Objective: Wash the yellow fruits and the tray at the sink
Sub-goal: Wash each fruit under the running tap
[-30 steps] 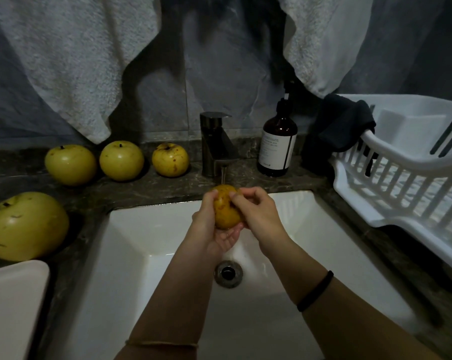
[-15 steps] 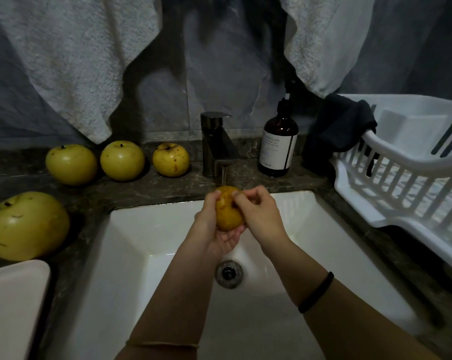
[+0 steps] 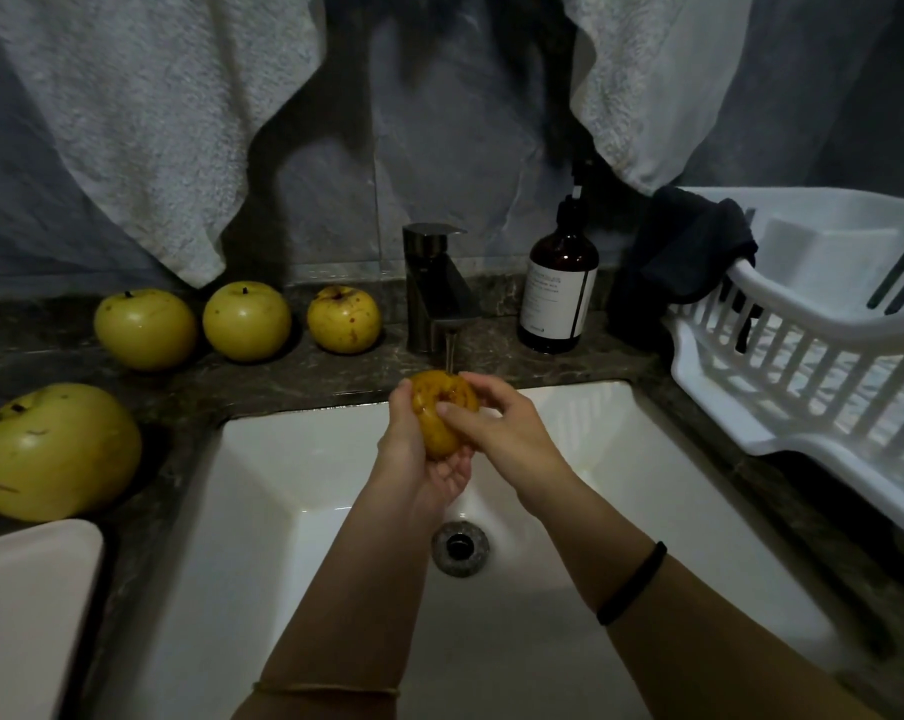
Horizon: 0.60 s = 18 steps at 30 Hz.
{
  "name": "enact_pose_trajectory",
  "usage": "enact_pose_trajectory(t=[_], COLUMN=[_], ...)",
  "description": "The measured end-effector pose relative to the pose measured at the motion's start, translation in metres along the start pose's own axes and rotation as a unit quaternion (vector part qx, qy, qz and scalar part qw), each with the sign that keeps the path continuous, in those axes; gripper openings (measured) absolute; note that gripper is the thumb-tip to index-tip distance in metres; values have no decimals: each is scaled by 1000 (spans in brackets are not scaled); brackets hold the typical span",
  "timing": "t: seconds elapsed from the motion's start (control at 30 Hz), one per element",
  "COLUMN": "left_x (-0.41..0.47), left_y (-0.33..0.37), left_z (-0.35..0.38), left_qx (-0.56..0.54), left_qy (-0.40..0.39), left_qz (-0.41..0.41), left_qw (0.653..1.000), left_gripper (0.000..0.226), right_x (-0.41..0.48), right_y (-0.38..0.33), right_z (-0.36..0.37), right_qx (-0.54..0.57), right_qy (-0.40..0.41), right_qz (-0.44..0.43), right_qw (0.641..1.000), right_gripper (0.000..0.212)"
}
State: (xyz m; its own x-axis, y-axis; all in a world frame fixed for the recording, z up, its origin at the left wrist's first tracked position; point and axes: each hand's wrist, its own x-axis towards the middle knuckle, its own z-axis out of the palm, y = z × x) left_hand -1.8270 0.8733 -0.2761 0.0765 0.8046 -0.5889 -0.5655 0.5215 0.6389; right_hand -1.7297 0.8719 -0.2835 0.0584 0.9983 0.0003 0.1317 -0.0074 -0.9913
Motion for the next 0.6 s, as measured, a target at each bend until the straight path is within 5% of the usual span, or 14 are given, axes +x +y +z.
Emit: enact_pose_trajectory(t=[0.17, 0.33, 0.6], left_x=[-1, -1, -1], left_y=[1, 1, 0], left_z=[0, 0, 0], left_qx=[-20, -17, -16], left_qy=[1, 4, -3], left_qz=[4, -9, -4], left_qw=[1000, 1000, 1000], left_gripper=[65, 67, 64], right_x=[-3, -1, 1], right_y=[-2, -3, 6], right_z=[0, -3, 2], right_qx=[27, 53, -42], right_qy=[-18, -13, 7], right_qz=[-3, 13, -28], right_qw=[999, 998, 999], right_gripper=[56, 40, 55])
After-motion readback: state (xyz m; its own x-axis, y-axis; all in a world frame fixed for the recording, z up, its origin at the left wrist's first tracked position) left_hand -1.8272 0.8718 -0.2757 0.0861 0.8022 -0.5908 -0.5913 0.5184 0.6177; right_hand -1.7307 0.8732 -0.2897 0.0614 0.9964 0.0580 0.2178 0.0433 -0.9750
